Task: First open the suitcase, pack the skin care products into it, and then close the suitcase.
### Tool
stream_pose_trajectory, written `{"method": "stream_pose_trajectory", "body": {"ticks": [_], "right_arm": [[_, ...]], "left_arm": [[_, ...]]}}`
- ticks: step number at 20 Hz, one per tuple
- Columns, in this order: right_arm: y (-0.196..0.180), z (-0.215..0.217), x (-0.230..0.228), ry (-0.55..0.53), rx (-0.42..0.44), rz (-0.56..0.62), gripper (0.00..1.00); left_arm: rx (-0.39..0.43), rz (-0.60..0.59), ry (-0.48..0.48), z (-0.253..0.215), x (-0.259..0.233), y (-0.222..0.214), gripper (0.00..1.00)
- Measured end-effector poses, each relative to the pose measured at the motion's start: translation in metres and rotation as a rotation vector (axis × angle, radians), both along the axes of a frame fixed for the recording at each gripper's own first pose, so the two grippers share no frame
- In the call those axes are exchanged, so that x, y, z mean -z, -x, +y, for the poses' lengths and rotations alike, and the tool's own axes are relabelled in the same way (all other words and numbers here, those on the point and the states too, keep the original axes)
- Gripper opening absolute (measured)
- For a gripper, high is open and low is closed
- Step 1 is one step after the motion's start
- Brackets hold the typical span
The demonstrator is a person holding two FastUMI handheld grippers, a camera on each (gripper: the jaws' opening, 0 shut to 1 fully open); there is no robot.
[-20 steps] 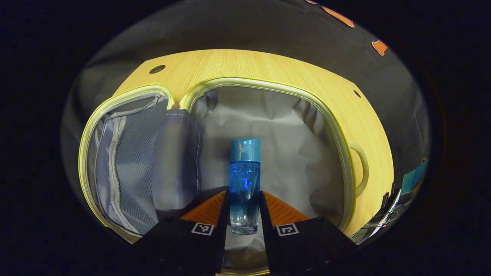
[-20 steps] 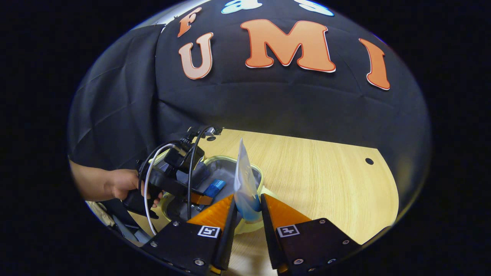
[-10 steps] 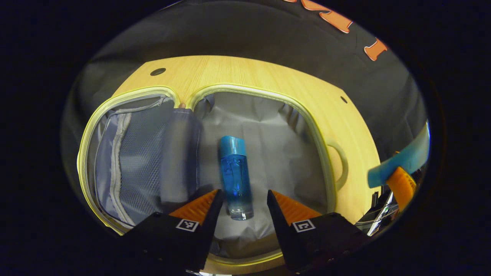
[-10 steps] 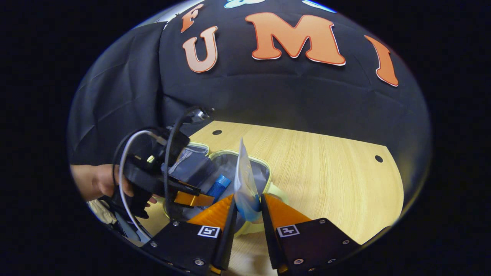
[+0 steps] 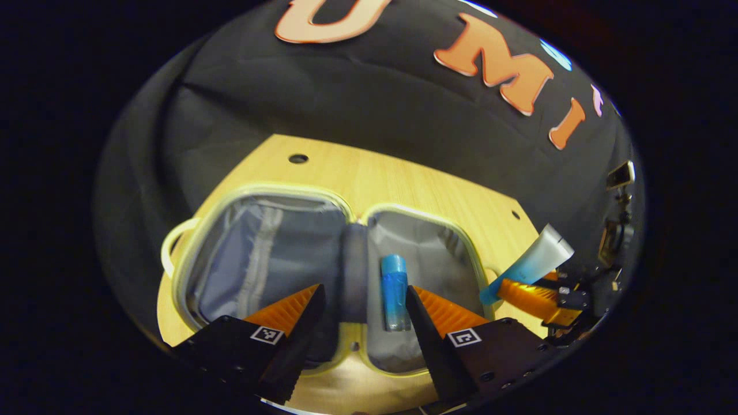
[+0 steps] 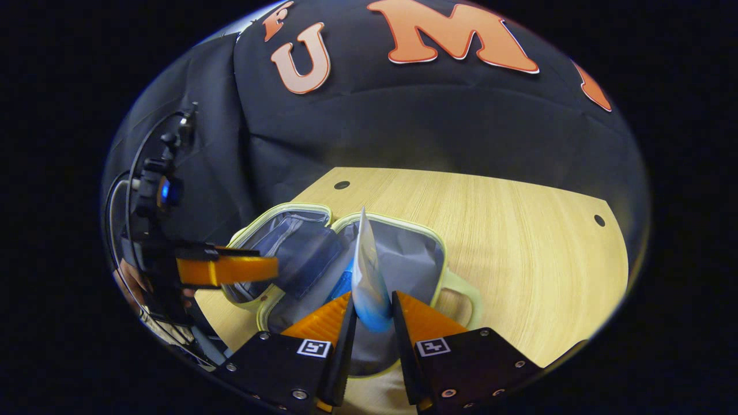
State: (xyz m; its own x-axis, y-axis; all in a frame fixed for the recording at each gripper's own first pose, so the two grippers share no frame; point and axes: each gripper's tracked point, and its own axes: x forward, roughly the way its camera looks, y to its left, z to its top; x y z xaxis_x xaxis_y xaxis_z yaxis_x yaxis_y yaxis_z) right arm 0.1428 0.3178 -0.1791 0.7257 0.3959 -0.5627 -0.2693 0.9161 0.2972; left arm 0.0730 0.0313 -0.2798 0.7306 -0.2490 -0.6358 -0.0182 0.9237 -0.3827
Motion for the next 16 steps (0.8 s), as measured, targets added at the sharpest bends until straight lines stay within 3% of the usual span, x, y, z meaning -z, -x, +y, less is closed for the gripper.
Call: {"method": "stream_pose_trajectory", "body": {"ticks": [2,3,4,10,16], "right_arm": [[0.000,0.003,0.009,0.002,-0.011,0.037,0.40],[-0.001,0.003,0.014,0.009,-0.013,0.053,0.40],[-0.001,0.003,0.021,0.022,-0.011,0.072,0.40],[-0.003,0.020,0.062,0.035,-0.008,0.226,0.40],[-0.012,0.029,0.088,0.036,0.020,0.300,0.39]], "left_arm": [[-0.055,-0.049,0.022,0.023,-0.024,0.003,0.88],[-0.085,-0.071,0.015,0.039,-0.030,0.005,0.92],[-0.112,-0.094,-0.001,0.054,-0.042,0.009,0.88],[-0.247,-0.135,-0.111,0.125,-0.086,0.047,0.89],[-0.315,-0.115,-0.132,0.143,-0.066,0.062,0.89]]}}
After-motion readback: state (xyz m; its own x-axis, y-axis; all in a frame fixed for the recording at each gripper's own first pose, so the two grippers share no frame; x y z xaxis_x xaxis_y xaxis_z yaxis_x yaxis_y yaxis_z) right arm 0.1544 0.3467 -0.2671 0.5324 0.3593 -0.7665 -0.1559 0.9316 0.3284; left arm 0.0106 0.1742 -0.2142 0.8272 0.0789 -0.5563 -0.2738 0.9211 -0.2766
